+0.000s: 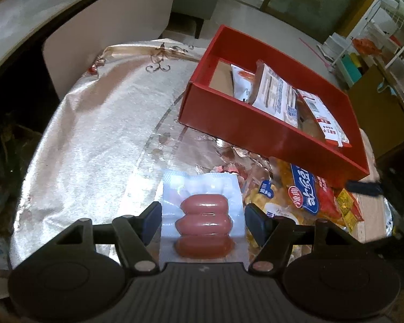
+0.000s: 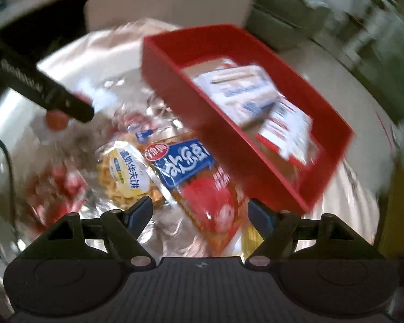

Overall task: Organize snacks
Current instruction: 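Grasp blue-labelled snack bag with right tool while left tool holds sausage pack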

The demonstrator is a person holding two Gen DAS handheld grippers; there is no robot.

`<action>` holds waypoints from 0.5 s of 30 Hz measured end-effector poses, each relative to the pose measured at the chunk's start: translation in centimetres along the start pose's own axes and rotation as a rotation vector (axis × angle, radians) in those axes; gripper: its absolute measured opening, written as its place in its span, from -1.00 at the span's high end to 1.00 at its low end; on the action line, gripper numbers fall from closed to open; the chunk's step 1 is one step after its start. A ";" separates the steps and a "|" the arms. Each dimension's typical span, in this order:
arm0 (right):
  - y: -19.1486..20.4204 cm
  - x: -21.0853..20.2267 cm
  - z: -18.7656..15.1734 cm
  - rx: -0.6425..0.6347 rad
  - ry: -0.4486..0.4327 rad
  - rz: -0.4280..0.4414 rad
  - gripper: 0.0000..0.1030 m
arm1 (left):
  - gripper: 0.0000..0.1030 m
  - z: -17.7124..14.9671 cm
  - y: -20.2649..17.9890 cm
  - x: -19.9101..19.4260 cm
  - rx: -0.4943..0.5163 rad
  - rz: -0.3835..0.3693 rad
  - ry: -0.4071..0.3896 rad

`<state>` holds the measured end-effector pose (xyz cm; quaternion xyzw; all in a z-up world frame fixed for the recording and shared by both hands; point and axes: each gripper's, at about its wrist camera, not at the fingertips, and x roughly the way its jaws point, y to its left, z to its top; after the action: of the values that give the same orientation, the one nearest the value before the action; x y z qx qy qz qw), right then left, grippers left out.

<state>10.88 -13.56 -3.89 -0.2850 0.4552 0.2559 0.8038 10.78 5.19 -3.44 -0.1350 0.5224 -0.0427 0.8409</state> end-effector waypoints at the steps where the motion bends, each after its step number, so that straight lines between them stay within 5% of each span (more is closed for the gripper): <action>1: -0.2 0.7 0.5 -0.020 0.013 0.018 -0.61 | -0.17 0.1 -0.1 0.1 0.002 -0.004 0.005; 8: -3.7 4.0 1.7 0.043 0.050 0.233 -0.90 | -0.17 0.0 -0.2 0.4 0.032 -0.022 0.028; 15: -0.9 2.0 -1.1 0.165 0.030 0.388 -0.87 | -0.17 0.0 -0.3 0.5 0.042 -0.025 0.040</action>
<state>11.80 -14.65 -5.93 -0.1290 0.5330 0.3633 0.7532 11.03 4.75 -3.81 -0.1229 0.5364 -0.0671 0.8322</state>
